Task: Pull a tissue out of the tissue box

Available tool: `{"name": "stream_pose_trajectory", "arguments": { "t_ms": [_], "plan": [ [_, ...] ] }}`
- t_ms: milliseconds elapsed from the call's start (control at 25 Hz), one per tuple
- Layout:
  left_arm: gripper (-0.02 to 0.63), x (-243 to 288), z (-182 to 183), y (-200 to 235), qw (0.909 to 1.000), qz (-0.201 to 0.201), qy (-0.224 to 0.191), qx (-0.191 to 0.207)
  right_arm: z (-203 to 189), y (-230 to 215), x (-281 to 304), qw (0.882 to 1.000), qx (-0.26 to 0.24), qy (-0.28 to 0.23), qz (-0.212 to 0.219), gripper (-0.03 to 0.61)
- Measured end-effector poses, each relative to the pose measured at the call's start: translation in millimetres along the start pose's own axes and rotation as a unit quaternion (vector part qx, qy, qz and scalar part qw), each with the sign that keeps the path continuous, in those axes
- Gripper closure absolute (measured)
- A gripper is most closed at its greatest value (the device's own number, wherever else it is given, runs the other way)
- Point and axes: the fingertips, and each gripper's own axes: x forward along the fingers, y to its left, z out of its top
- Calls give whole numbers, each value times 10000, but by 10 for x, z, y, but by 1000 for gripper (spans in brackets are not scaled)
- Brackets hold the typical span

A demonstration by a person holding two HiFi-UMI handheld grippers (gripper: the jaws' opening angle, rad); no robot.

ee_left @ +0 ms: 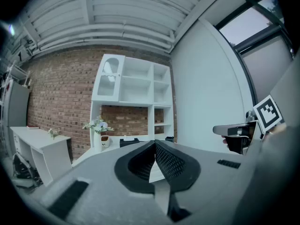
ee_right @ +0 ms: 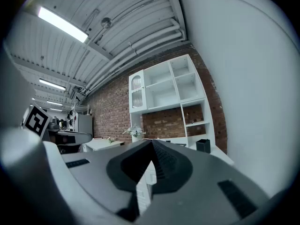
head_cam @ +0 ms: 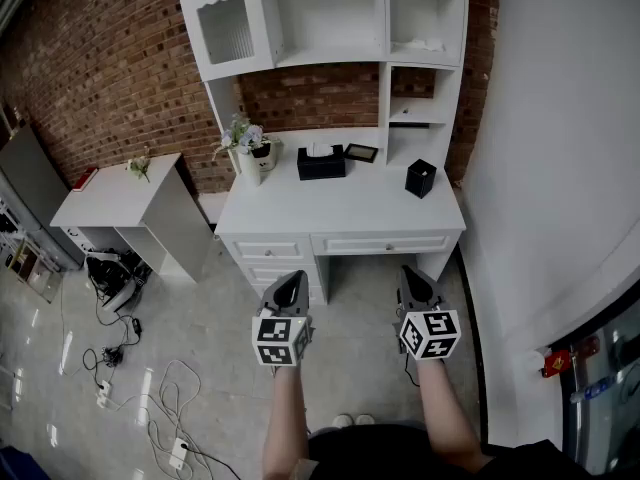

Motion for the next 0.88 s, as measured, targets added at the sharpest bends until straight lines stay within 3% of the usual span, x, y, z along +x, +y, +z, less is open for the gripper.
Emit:
{"name": "stream_pose_trajectory", "arguments": {
  "t_ms": [880],
  "plan": [
    [604, -8, -85, 132, 9999, 8, 51, -130, -54, 160, 78, 9998, -172, 91, 46, 581]
  ]
}}
